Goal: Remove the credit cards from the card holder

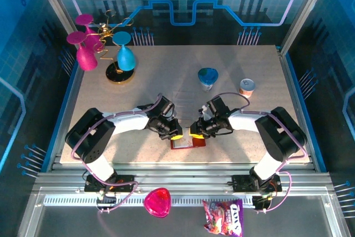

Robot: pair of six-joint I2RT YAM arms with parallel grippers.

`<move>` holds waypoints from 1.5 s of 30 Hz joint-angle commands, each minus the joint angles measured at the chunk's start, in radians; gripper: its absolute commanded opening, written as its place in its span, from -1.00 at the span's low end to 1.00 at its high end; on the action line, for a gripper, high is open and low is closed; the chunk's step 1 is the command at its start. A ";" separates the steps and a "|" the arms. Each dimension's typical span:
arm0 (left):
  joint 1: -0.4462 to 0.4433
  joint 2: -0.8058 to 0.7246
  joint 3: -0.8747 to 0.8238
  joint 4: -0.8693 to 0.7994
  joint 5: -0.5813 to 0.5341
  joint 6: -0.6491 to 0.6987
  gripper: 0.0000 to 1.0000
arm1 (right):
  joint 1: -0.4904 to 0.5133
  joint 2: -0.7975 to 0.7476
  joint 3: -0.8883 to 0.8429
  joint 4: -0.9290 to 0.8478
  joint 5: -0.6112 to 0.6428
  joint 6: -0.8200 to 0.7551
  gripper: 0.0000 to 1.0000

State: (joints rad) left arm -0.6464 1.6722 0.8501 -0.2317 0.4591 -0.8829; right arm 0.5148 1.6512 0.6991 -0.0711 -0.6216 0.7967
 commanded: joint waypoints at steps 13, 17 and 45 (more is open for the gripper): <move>-0.007 0.036 -0.026 -0.043 -0.018 0.030 -0.75 | -0.019 0.065 -0.044 0.109 -0.087 0.028 -0.52; -0.006 0.038 -0.040 -0.040 -0.021 0.029 -0.76 | -0.020 0.058 -0.040 0.101 -0.090 0.020 -0.53; 0.000 -0.063 -0.004 -0.116 -0.053 0.058 -0.72 | 0.053 0.018 0.125 -0.212 0.067 -0.101 -0.50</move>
State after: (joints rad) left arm -0.6464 1.6218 0.8310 -0.2958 0.4271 -0.8543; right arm 0.5518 1.6947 0.8009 -0.2481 -0.5564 0.6983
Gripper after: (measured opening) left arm 0.143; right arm 0.247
